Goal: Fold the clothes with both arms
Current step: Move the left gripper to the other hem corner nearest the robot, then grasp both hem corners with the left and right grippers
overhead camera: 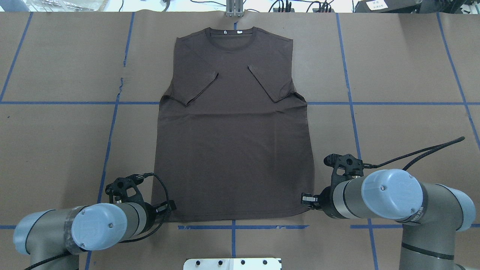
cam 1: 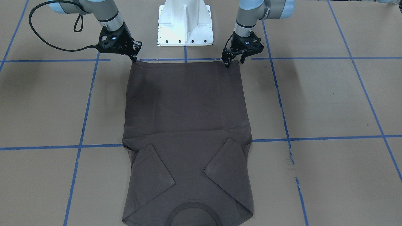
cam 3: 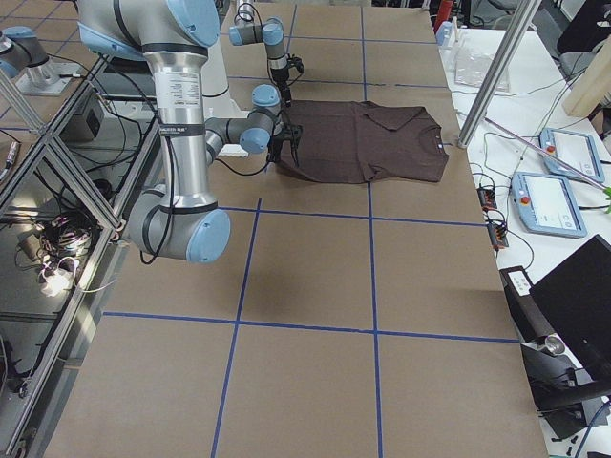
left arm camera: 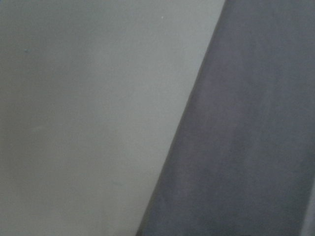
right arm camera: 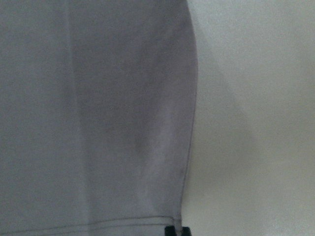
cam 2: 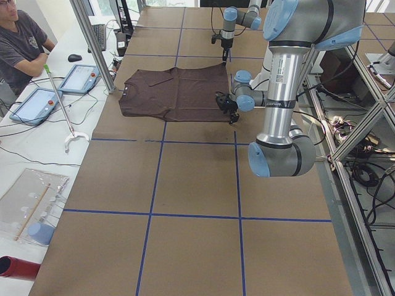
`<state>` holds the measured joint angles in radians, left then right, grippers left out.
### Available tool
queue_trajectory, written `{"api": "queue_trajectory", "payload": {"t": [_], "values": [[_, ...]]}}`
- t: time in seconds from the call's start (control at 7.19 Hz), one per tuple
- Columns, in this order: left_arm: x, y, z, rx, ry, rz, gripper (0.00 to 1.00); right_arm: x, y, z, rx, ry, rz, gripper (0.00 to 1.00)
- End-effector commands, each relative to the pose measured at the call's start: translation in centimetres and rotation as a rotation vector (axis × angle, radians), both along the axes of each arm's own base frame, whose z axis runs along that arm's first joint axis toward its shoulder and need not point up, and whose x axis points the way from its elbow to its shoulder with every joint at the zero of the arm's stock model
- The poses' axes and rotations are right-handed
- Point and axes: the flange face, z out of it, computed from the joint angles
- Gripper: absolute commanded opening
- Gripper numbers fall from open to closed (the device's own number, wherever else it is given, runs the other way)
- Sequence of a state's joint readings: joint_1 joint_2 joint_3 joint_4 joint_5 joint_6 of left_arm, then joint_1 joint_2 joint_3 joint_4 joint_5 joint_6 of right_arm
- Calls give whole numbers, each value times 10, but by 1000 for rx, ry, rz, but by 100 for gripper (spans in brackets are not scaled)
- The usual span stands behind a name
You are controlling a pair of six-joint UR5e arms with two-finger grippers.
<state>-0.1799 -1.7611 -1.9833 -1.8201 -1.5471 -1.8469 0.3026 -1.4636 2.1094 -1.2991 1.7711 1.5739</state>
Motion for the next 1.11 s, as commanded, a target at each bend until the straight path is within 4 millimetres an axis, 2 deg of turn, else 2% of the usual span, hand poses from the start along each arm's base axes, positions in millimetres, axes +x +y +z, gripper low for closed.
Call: {"api": "queue_trajectory", "payload": {"t": [0.0, 0.28, 0.56, 0.97], "values": [[-1, 0, 0, -3, -8, 0, 61, 3, -4, 0, -7, -2, 2, 0], [0, 2, -1, -8, -34, 5, 44, 8, -6, -4, -6, -7, 8, 0], [0, 4, -3, -7, -29, 8, 2, 7, -6, -3, -7, -4, 8, 0], [0, 4, -5, -11, -30, 11, 0, 8, -6, -3, -7, -4, 9, 0]]}}
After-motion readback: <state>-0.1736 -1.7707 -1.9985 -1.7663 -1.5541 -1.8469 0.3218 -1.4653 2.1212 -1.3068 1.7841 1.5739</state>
